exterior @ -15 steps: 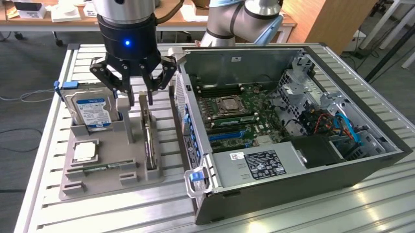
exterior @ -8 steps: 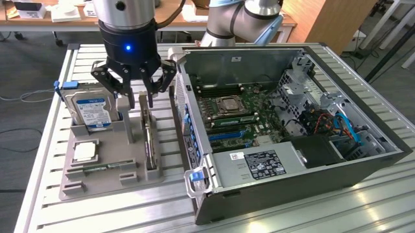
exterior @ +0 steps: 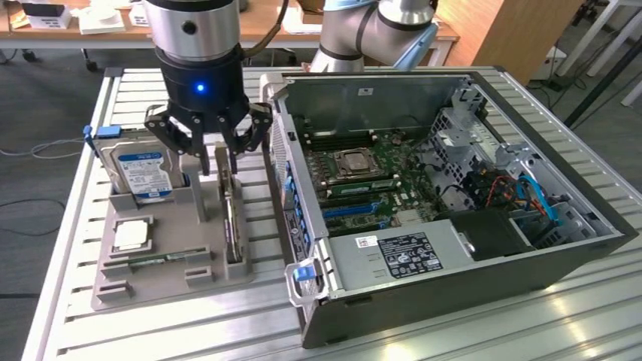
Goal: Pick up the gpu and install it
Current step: 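Pick up the gpu and move the gpu toward the slot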
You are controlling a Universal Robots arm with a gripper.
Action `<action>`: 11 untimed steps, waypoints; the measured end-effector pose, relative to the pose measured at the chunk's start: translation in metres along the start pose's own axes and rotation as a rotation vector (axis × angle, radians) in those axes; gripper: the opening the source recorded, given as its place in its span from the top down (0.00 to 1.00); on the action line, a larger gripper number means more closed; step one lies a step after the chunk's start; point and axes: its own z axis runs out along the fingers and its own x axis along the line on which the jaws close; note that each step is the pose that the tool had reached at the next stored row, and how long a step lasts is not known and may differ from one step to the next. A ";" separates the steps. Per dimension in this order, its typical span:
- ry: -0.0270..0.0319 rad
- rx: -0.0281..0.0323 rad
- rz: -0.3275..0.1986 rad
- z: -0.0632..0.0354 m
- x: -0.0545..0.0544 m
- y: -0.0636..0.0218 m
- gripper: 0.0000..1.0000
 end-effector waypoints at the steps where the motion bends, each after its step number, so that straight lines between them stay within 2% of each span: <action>1: 0.0000 0.0000 0.000 0.0014 0.000 -0.0001 0.58; 11: 0.0000 0.0001 0.000 0.0156 0.000 -0.0007 0.58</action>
